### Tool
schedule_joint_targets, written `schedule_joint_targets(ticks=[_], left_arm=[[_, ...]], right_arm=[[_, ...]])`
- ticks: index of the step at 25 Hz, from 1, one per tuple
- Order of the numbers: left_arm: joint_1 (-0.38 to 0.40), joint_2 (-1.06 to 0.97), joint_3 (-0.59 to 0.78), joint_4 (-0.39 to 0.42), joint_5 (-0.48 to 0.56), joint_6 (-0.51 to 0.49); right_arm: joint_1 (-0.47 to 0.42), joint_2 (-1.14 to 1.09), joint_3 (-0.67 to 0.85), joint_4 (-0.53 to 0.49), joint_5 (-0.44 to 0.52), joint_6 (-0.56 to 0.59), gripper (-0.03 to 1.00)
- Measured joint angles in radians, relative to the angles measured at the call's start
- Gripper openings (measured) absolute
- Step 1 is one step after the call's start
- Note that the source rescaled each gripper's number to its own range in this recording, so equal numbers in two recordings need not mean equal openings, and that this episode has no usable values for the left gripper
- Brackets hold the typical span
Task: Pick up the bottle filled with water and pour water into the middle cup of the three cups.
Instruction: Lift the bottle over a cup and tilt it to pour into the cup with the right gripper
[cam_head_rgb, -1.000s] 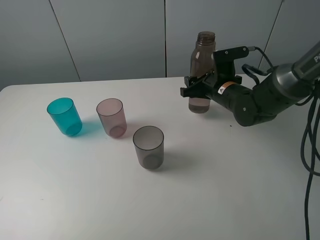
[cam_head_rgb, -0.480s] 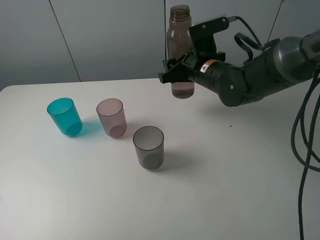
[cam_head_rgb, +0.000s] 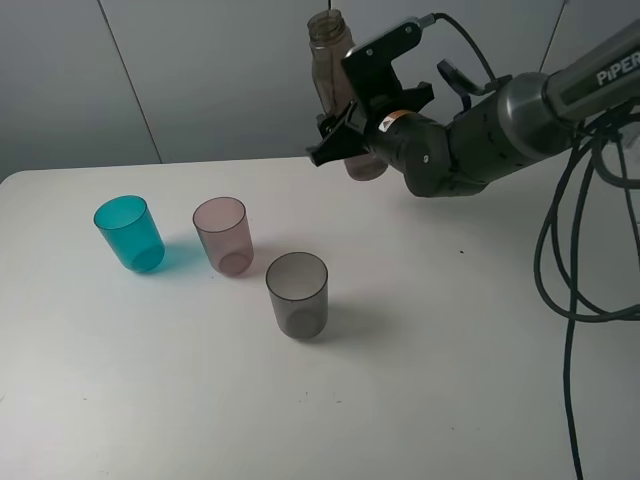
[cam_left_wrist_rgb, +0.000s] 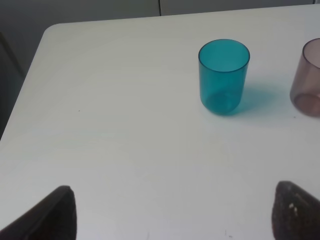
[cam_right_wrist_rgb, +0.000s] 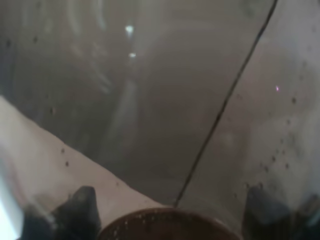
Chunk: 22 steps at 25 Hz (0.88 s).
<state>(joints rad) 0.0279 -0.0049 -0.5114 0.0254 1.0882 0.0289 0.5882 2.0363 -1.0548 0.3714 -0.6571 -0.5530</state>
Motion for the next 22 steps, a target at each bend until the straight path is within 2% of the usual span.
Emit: schedule_joint_targets(ticks=[11, 18, 22], left_arm=[[0.0, 0.0, 0.0, 0.0, 0.0, 0.0], [0.0, 0.0, 0.0, 0.0, 0.0, 0.0], [0.0, 0.0, 0.0, 0.0, 0.0, 0.0]], right_arm=[[0.057, 0.044, -0.008, 0.084, -0.018, -0.297, 0.0], [0.082, 0.062, -0.008, 0.091, -0.018, -0.35, 0.0], [0.101, 0.066, -0.008, 0.11, -0.026, -0.422, 0.0]])
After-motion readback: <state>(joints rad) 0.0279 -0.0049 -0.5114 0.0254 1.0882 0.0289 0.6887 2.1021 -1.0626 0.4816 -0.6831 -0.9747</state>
